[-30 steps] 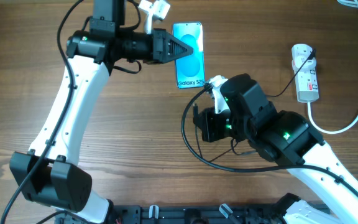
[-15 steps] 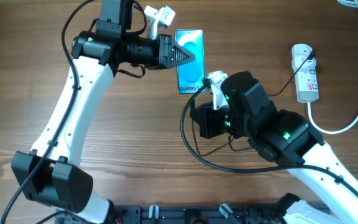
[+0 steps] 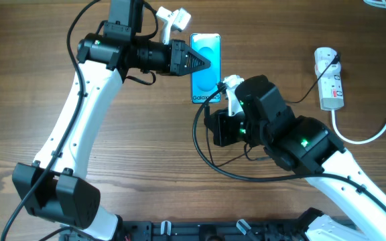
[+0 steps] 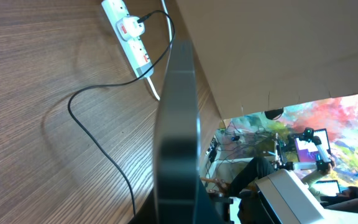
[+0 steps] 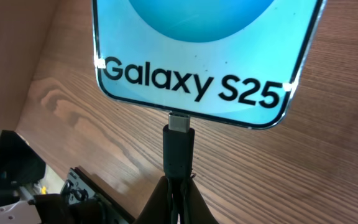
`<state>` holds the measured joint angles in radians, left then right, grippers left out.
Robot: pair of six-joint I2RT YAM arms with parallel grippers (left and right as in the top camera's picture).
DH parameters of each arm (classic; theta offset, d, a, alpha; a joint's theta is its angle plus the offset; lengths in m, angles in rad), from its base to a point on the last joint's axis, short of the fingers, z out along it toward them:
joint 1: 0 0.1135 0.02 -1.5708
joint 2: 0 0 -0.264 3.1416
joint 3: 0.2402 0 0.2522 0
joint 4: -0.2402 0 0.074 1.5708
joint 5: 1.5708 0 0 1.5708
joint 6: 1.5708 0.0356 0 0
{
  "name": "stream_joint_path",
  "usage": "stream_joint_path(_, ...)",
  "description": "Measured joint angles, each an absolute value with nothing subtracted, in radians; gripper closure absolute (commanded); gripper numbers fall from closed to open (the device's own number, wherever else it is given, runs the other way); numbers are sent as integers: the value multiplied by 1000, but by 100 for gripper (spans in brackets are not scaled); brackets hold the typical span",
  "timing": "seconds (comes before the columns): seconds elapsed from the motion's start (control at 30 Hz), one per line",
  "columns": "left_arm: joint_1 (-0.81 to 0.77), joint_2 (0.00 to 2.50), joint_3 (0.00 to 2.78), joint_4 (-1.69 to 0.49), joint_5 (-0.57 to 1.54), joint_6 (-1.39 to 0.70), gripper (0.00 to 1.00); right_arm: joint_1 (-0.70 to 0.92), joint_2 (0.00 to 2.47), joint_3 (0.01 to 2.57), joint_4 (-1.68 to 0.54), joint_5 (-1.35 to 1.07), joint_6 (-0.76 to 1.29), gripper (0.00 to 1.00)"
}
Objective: Plug charger to phone and switch on socket
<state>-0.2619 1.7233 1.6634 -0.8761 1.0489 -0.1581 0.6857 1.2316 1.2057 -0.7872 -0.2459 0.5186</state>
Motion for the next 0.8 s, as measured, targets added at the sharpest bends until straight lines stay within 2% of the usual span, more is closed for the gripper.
stream_joint_path(0.8,-262,1723,1663,-884,1071,-158,96,686,1232,1206,-796,-285,545,96)
